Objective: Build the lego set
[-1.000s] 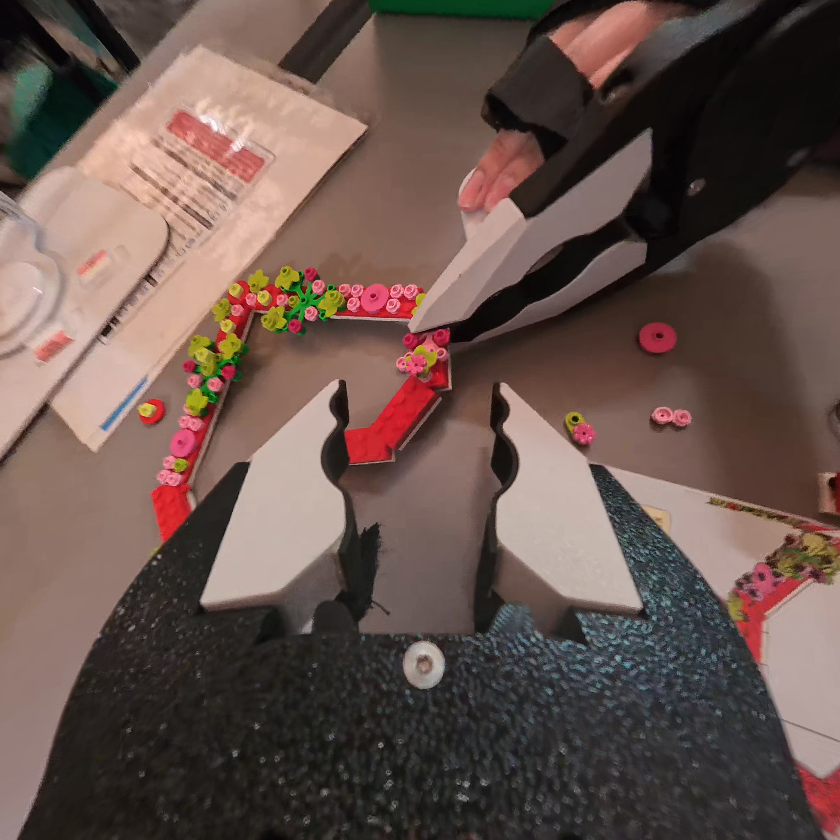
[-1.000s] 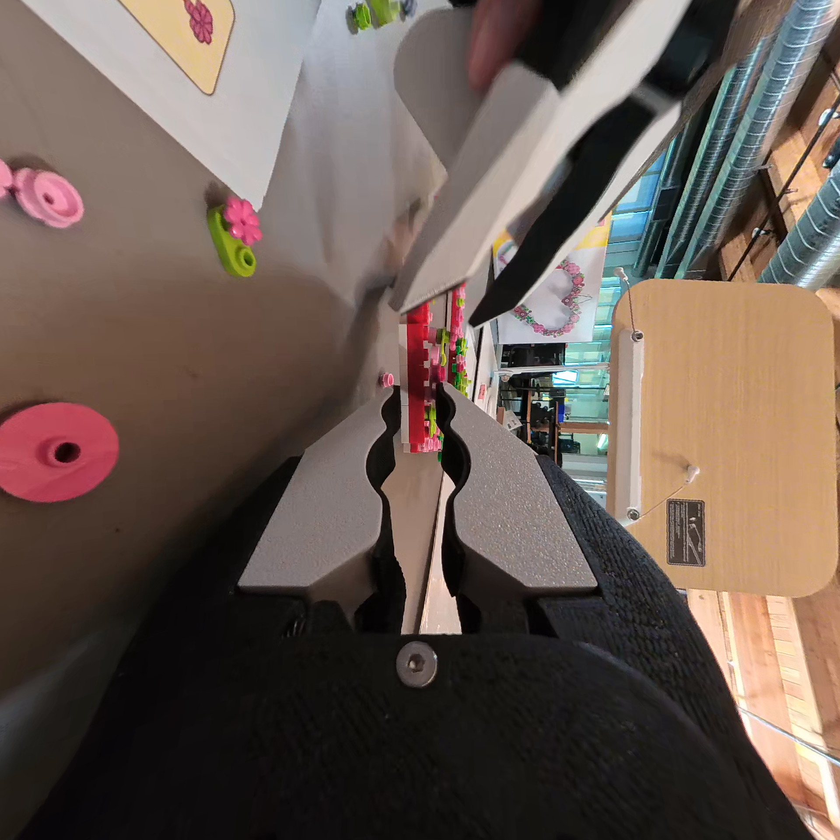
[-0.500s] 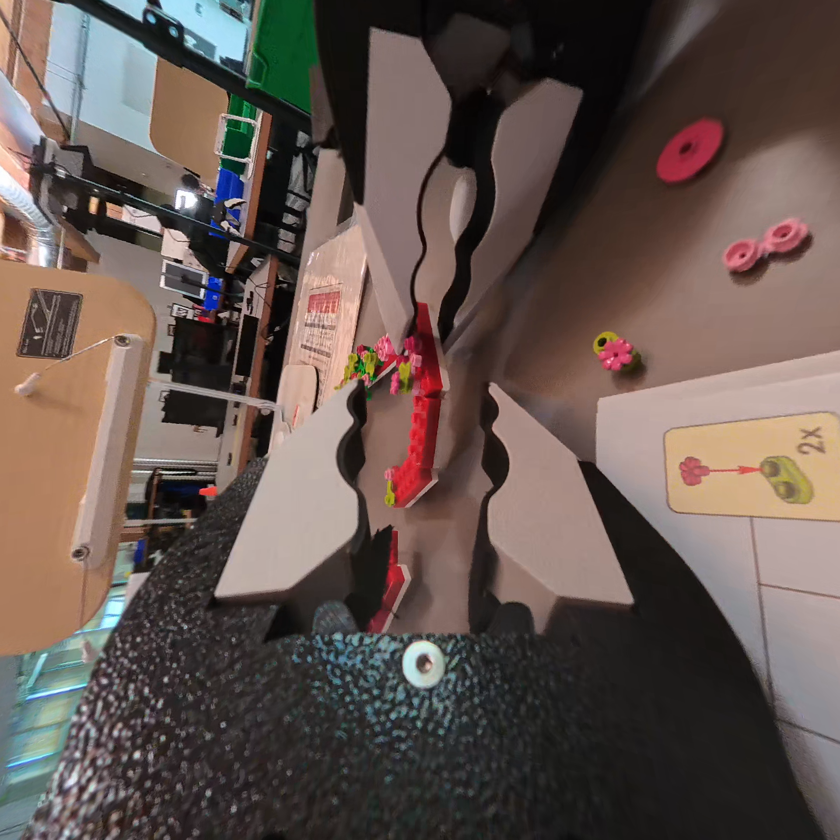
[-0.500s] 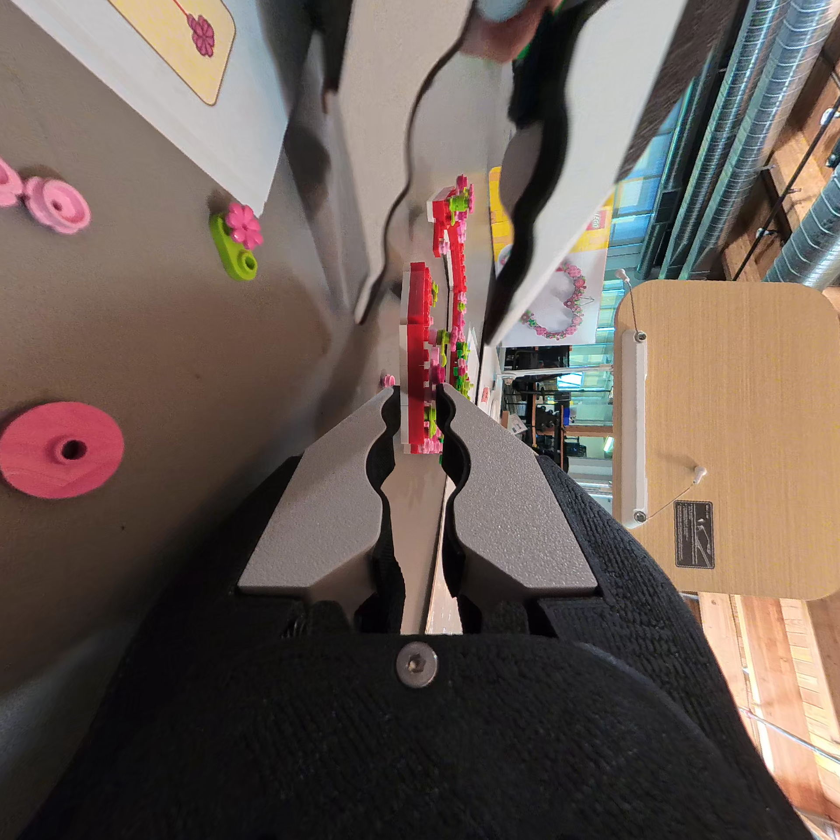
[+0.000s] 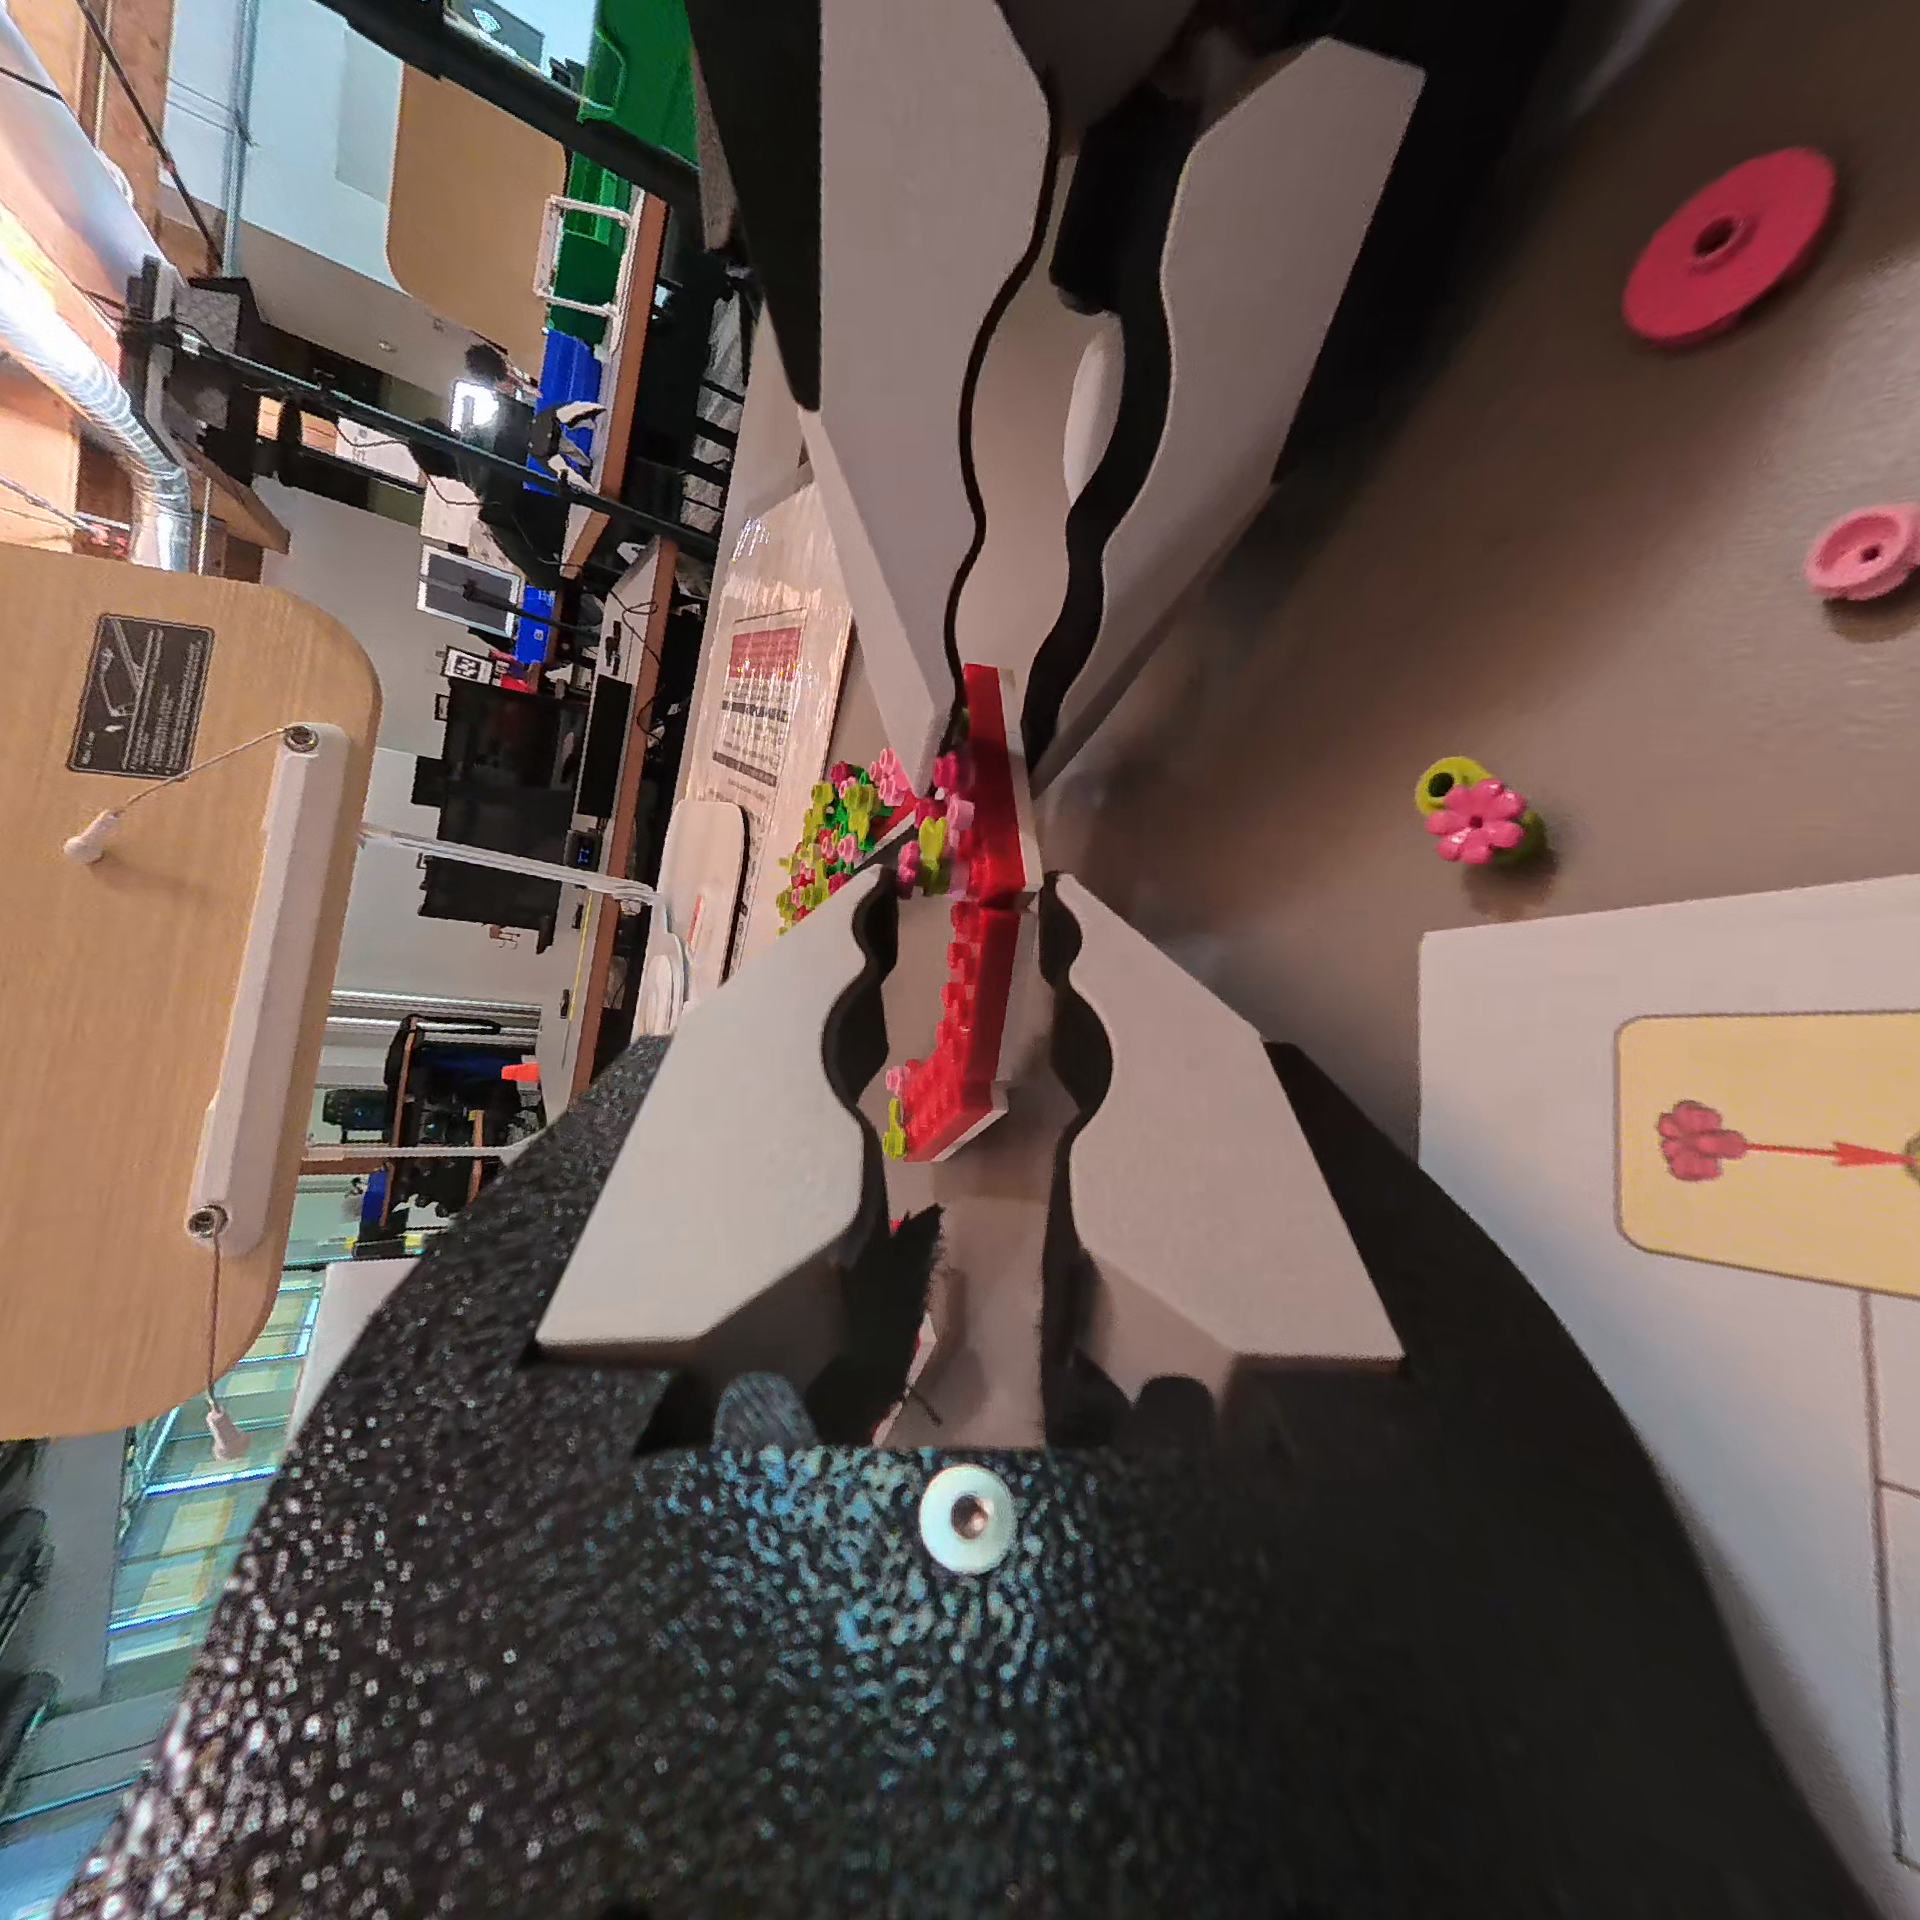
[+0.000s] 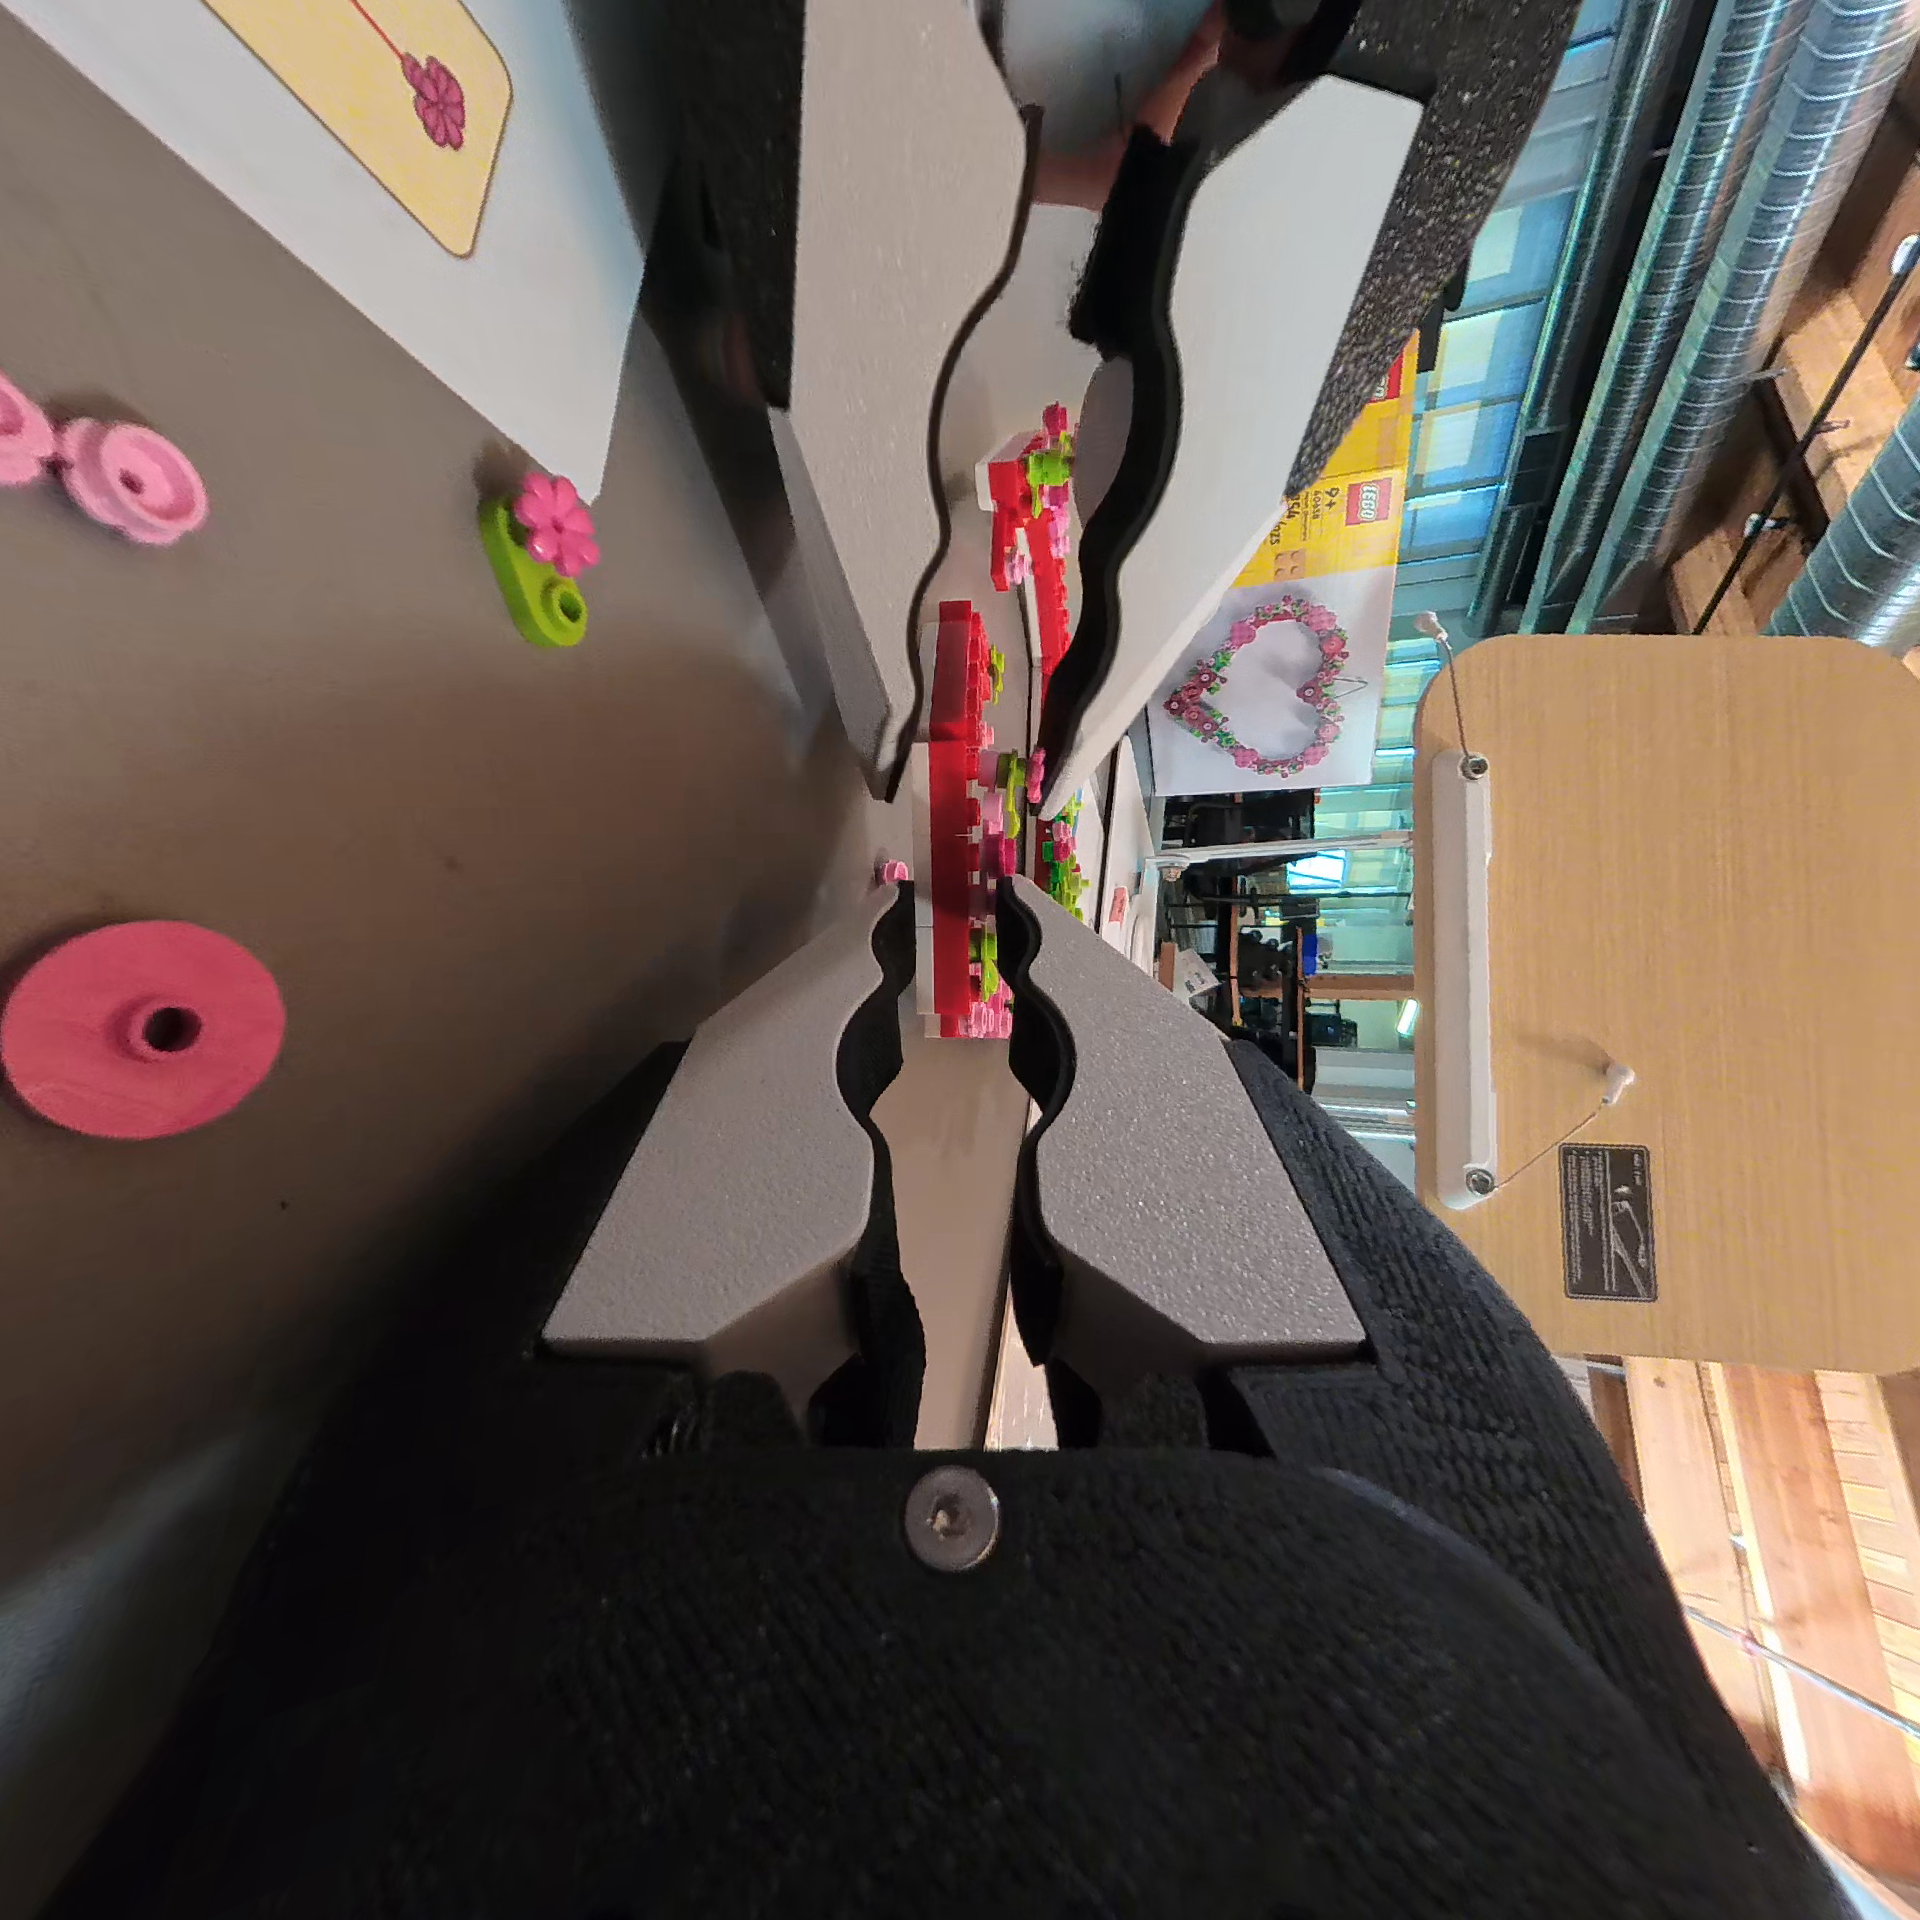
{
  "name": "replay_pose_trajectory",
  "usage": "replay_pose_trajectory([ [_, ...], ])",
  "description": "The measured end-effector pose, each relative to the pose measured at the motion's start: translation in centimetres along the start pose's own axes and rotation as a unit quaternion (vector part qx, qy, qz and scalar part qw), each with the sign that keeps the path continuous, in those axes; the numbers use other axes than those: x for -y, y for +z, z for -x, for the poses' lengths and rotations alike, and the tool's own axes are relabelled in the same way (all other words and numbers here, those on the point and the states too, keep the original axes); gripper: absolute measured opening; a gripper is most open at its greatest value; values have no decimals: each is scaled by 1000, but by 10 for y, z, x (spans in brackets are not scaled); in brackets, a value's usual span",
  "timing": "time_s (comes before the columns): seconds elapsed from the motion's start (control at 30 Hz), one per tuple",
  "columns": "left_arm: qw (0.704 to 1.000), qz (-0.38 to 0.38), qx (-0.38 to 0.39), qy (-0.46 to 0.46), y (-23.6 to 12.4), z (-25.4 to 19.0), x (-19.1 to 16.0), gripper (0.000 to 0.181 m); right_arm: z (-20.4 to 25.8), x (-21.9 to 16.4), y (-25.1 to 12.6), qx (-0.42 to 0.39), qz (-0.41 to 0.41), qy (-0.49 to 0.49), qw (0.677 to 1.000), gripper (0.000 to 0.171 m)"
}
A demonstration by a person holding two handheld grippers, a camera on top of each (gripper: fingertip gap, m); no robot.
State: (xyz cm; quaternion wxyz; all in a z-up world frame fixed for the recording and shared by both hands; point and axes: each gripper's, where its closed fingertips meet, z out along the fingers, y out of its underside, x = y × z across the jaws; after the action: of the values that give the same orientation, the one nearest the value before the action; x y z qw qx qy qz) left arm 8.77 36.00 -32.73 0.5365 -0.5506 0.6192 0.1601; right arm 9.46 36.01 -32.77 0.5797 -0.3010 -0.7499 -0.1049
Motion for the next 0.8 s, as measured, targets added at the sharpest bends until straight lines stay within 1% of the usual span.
replay_pose_trajectory([
  [0.17,1000,-10,-4,-24,-1,1,2,26,-1,0,0,-1,-3,8,1000,14],
  [0.47,999,-20,4,-37,-1,2,4,25,-3,0,-1,-2,-3,12,1000,14],
  [0.8,995,-42,-11,-88,-3,1,7,25,-3,1,-1,-3,-4,12,1000,14],
])
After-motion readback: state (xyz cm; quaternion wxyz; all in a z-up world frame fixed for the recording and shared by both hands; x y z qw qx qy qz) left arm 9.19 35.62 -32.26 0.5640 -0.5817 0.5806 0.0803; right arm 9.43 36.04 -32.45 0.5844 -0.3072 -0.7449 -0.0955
